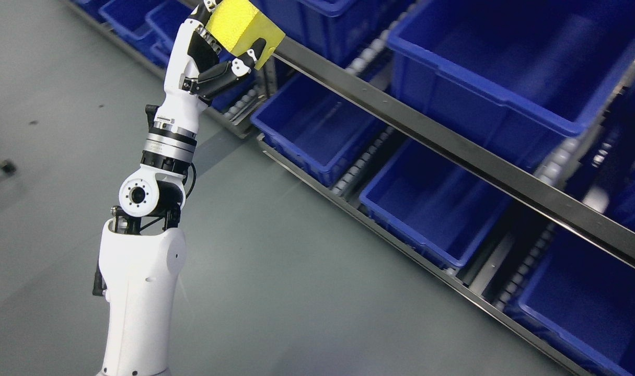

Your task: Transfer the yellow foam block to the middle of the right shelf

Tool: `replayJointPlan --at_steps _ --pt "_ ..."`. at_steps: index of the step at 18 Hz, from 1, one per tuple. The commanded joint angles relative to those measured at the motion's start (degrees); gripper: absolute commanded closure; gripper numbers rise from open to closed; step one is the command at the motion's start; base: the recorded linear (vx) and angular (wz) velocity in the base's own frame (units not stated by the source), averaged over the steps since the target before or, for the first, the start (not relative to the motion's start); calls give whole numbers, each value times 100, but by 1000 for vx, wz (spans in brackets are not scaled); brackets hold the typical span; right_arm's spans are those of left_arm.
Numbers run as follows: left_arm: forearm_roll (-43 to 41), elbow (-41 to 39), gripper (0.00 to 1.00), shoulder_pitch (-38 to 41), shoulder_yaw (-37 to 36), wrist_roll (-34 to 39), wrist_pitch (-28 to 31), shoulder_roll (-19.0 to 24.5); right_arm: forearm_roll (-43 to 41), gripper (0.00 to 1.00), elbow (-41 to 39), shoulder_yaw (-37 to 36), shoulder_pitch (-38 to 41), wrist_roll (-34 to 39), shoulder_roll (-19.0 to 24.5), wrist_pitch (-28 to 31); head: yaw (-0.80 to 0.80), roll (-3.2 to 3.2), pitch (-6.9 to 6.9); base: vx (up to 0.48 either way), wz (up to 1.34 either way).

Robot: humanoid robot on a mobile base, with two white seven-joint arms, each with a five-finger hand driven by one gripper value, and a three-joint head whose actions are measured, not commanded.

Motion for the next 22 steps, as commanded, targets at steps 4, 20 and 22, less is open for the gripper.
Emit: replayJointPlan --at_steps 4,20,22 --pt "-5 -84 45 -586 -293 7 -5 100 0 0 -100 0 -19 1 -100 2 0 0 0 83 -1019" --pt "-997 557 0 -2090 314 788 4087 100 0 0 -100 0 -10 1 -100 2 0 0 1 50 -439" --pt "-1034 557 0 -2081 270 860 4135 100 0 0 -100 0 -19 1 -100 2 0 0 3 -2 21"
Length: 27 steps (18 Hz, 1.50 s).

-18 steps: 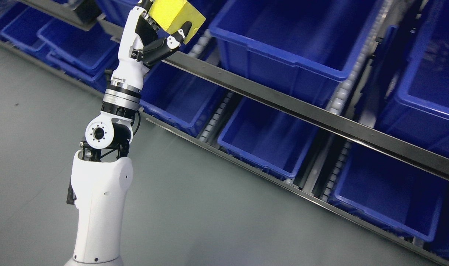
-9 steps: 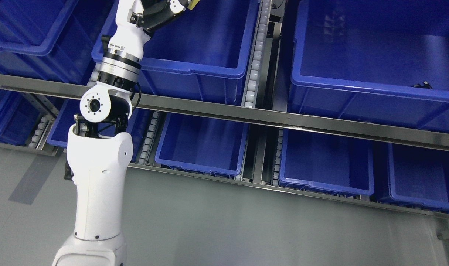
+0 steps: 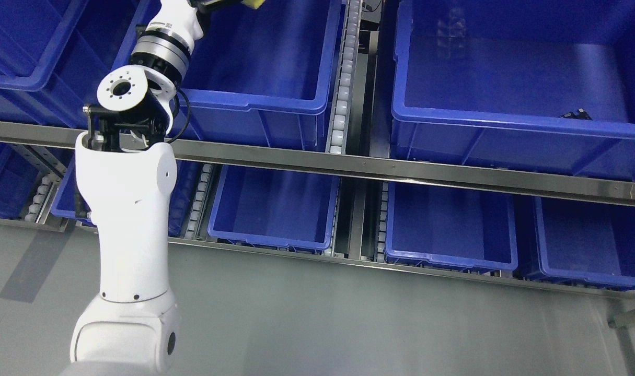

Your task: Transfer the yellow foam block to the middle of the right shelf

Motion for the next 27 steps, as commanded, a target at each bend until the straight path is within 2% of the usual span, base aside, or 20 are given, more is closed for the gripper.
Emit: replayJointPlan --at_steps 1,3,6,7,8,11,13,18,27 --pt "-373 337 0 -225 140 93 423 100 0 0 -100 0 -18 1 -100 2 0 0 0 -5 30" --pt "-93 240 0 -216 78 66 -198 100 0 0 -100 0 -18 1 -100 2 0 0 0 -2 8" --pt "-92 205 0 221 61 -125 -2295 100 0 0 -100 0 -9 1 -100 2 0 0 0 0 0" --pt "-83 196 0 432 17 -440 -2841 100 0 0 -100 0 -9 1 -100 2 0 0 0 0 0" --pt "-83 152 0 695 -18 -678 -3047 100 0 0 -100 0 -9 1 -100 2 0 0 0 0 0" --pt "-4 -399 0 1608 -53 -900 -3119 100 -9 0 -100 0 -18 1 -100 2 0 0 0 0 0" --pt "5 -655 0 1953 -185 -901 -3093 100 0 0 -100 0 -18 1 -100 2 0 0 0 0 0" --pt "-4 -727 0 1911 -89 -839 -2768 100 0 0 -100 0 -18 1 -100 2 0 0 0 0 0" --pt "5 -718 0 1805 -1 -839 -2557 100 0 0 -100 0 -9 1 -100 2 0 0 0 0 0"
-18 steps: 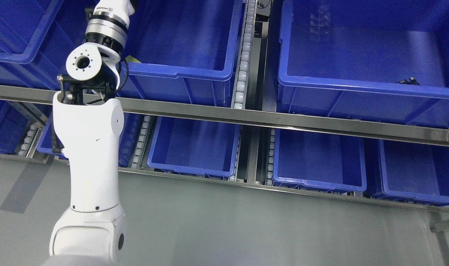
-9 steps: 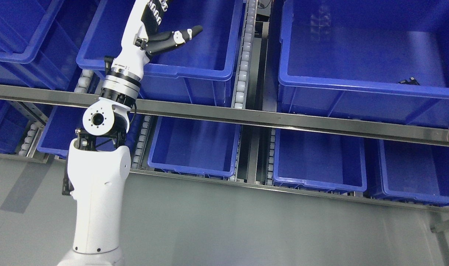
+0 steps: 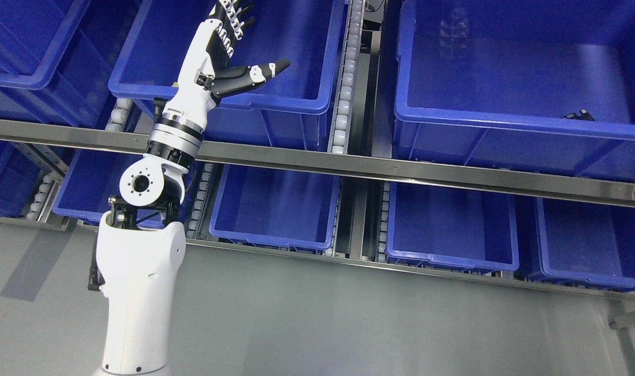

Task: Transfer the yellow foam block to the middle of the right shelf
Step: 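Withdraw the open left hand back from the shelf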

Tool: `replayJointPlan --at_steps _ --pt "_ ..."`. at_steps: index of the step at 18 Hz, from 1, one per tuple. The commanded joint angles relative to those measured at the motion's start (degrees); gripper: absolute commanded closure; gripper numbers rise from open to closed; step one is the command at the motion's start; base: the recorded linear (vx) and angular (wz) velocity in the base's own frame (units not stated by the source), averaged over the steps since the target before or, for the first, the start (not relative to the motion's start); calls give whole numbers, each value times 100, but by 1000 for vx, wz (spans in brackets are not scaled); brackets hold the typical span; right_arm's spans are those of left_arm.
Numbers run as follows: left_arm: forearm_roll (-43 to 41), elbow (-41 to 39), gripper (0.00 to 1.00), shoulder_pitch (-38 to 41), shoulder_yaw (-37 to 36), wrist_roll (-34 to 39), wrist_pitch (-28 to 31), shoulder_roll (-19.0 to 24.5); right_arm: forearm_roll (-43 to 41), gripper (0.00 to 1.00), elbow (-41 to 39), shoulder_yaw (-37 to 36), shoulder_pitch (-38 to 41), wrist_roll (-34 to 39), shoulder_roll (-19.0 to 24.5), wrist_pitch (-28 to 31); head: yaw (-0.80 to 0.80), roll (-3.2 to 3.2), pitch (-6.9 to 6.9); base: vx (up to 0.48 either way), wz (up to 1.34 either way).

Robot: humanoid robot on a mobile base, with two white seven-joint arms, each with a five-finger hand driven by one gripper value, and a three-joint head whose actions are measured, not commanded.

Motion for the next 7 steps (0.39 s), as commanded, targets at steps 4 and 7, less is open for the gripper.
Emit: replayJointPlan --at_steps 4,7 --pt "5 -180 0 0 213 7 105 100 0 0 -100 0 -18 1 -100 3 0 0 0 0 0" --pt "5 -180 0 -17 231 7 105 100 0 0 -100 0 -18 1 -100 3 0 0 0 0 0"
